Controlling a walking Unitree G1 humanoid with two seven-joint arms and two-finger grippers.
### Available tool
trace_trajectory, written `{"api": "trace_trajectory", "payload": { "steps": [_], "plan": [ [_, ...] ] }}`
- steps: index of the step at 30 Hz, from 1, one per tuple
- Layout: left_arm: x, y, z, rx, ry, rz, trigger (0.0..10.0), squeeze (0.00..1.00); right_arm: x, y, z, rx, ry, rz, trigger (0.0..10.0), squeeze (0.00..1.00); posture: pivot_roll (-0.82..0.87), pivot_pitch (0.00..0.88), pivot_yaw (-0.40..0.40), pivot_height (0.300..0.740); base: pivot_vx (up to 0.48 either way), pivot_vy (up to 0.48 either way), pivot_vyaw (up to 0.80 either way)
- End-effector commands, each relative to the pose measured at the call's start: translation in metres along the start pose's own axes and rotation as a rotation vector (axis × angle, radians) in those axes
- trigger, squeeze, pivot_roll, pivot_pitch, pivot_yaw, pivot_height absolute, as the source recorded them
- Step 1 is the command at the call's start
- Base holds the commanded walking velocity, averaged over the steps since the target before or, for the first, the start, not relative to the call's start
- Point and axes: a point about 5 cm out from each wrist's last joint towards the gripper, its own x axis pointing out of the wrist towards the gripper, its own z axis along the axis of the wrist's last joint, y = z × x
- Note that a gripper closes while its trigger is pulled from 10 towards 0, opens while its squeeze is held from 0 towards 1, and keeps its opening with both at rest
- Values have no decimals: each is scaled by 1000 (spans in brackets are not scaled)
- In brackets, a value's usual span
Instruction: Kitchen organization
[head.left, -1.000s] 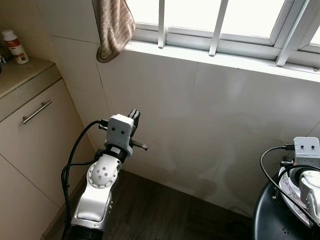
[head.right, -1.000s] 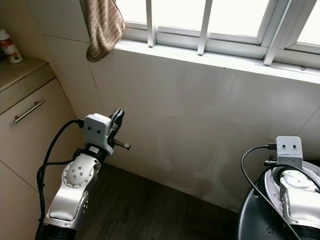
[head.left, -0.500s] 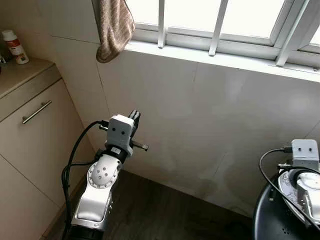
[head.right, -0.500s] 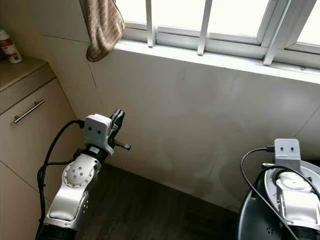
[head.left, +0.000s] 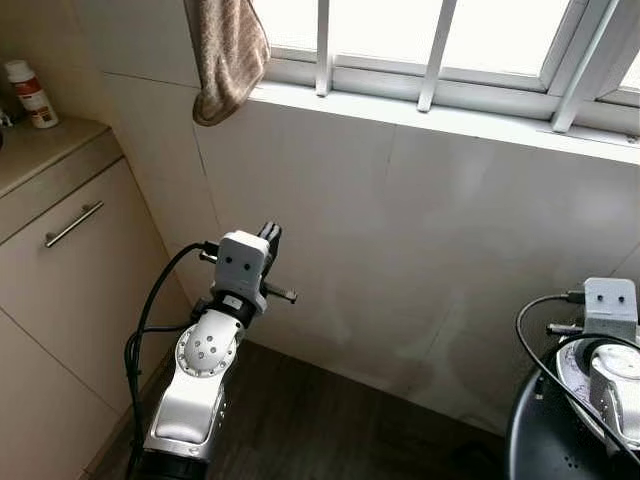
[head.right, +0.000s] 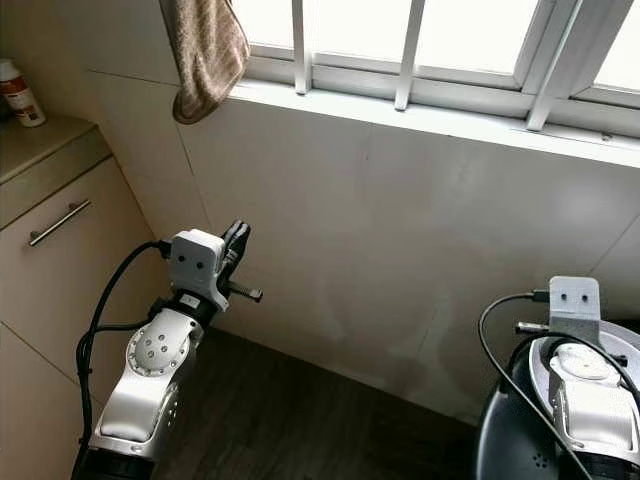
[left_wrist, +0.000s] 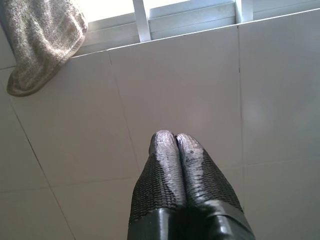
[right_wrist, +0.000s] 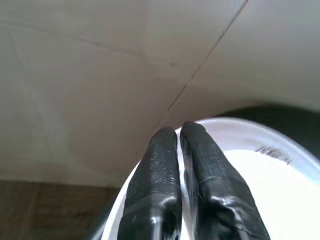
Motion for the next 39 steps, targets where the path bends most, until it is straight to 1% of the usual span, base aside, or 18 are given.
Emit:
{"api": "trace_trajectory", "payload": {
  "steps": [1, 6, 7, 8, 10, 11, 16, 17, 20, 22, 24, 25, 26, 27, 31, 34, 36, 39],
  "plan": [
    [1, -3, -2, 7, 10, -11, 10000, 0, -2, -6, 8, -50, -57, -49, 0, 0, 94, 0, -51, 740, 0, 0, 0],
    [1, -3, -2, 5, 10, -12, 10000, 0, -6, -5, 16, -92, -113, -75, 0, 0, 93, 0, -51, 740, 0, 0, 0],
    [1, -4, -2, 5, 10, -13, 10000, 0, -9, -2, 20, -134, -147, -83, 0, 0, 93, 0, -51, 740, 0, 0, 0],
    [1, -4, -2, 5, 10, -13, 10000, 0, -9, -2, 20, -134, -147, -83, 0, 0, 93, 0, -51, 740, 0, 0, 0],
    [1, -4, -2, 4, 11, -14, 10000, 0, -15, 5, 29, -234, -236, -84, 0, 0, 92, 0, -51, 740, 0, 0, 0],
    [1, -4, -2, 4, 11, -14, 10000, 0, -15, 5, 29, -234, -236, -84, 0, 0, 92, 0, -51, 740, 0, 0, 0],
    [1, -4, -2, 4, 12, -14, 10000, 0, -24, 15, 38, -358, -356, -87, 0, 0, 92, 0, -51, 740, 0, 0, 0],
    [1, -4, -2, 4, 12, -14, 10000, 0, -24, 15, 38, -358, -356, -87, 0, 0, 92, 0, -51, 740, 0, 0, 0],
    [1, -4, -2, 4, 12, -12, 10000, 0, -28, 21, 43, -388, -420, -100, 0, 0, 92, 0, -51, 740, 0, 0, 0],
    [1, -4, -2, 3, 11, -12, 10000, 0, -37, 32, 54, -391, -531, -76, 0, 0, 94, 0, -52, 740, 0, 0, 0],
    [1, -4, -2, 3, 12, -12, 10000, 0, -41, 37, 57, -378, -566, -56, 0, 0, 94, 0, -52, 740, 0, 0, 0],
    [1, -4, -2, 3, 12, -13, 10000, 0, -45, 44, 60, -396, -603, -26, 0, 0, 94, 0, -52, 740, 0, 0, 0],
    [1, -4, -2, 3, 12, -13, 10000, 0, -45, 44, 60, -396, -603, -26, 0, 0, 94, 0, -52, 740, 0, 0, 0],
    [1, -4, -2, 2, 13, -14, 10000, 0, -49, 52, 62, -448, -643, -8, 0, 0, 93, 0, -50, 740, 0, 0, 0],
    [1, -4, -2, 3, 13, -13, 10000, 0, -55, 64, 63, -536, -706, 2, 0, 0, 93, 0, -50, 740, 0, 0, 738],
    [1, -4, -3, 3, 14, -11, 10000, 0, -58, 70, 65, -574, -759, -1, 0, 0, 93, 0, -50, 740, 0, 0, 800],
    [1, -4, -3, 3, 14, -10, 10000, 0, -60, 74, 65, -582, -770, 6, 0, 0, 93, 0, -50, 740, 0, 0, 800],
    [1, -4, -3, 2, 15, -9, 10000, 0, -61, 80, 64, -558, -767, 42, 0, 0, 93, 0, -50, 740, 0, 0, 800]
  ]
}}
